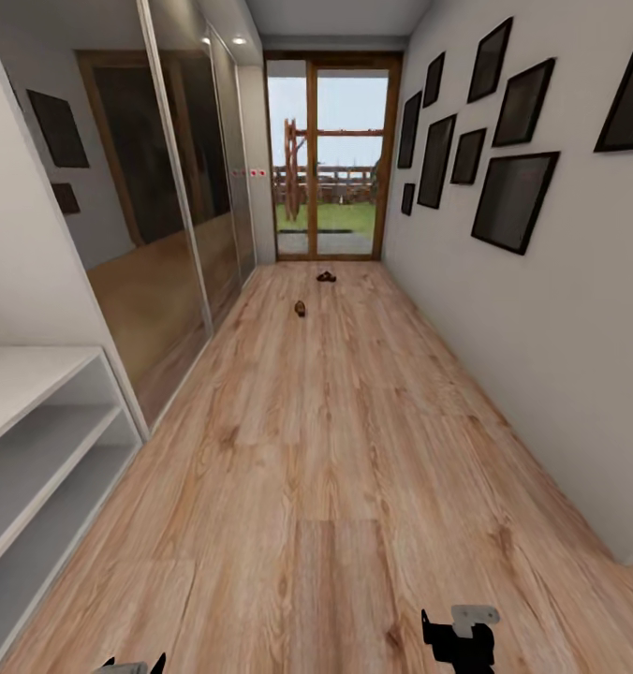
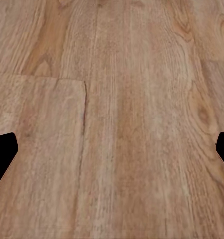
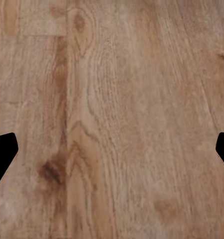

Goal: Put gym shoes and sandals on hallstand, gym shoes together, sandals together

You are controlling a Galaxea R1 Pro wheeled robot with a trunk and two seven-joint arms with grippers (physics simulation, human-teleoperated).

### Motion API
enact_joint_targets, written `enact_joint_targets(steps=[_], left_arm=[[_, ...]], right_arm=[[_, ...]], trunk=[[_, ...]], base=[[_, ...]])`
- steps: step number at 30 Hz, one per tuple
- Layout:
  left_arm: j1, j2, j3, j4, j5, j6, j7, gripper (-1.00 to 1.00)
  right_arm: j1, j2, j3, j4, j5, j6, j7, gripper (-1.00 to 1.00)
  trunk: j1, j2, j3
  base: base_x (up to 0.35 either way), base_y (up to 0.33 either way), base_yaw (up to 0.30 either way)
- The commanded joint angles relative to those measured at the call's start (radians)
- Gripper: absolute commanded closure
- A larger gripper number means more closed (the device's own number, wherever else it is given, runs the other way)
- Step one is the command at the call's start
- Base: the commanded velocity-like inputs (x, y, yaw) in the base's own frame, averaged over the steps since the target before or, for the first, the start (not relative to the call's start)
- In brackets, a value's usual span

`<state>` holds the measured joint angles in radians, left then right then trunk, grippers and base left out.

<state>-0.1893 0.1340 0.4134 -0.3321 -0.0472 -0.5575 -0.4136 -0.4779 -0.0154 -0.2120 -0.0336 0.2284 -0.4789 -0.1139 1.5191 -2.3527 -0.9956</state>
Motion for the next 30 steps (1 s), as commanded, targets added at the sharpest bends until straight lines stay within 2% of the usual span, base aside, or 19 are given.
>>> enact_joint_targets(steps=[1, 30], left_arm=[[-0.001, -0.001, 0.008, 0.001, -0.005, -0.002, -0.007, -1.00], [-0.001, -0.001, 0.008, 0.001, -0.005, -0.002, -0.007, -1.00]], right_arm=[[-0.001, 0.000, -0.006, 0.001, 0.011, -0.003, -0.005, -1.00], [0.001, -0.003, -0.006, 0.001, 0.011, -0.003, -0.006, -1.00]], trunk=[[0.000, 0.000, -0.001], [0.000, 0.000, -0.001]], base=[[0.338, 0.000, 0.000], [0.338, 0.000, 0.000]])
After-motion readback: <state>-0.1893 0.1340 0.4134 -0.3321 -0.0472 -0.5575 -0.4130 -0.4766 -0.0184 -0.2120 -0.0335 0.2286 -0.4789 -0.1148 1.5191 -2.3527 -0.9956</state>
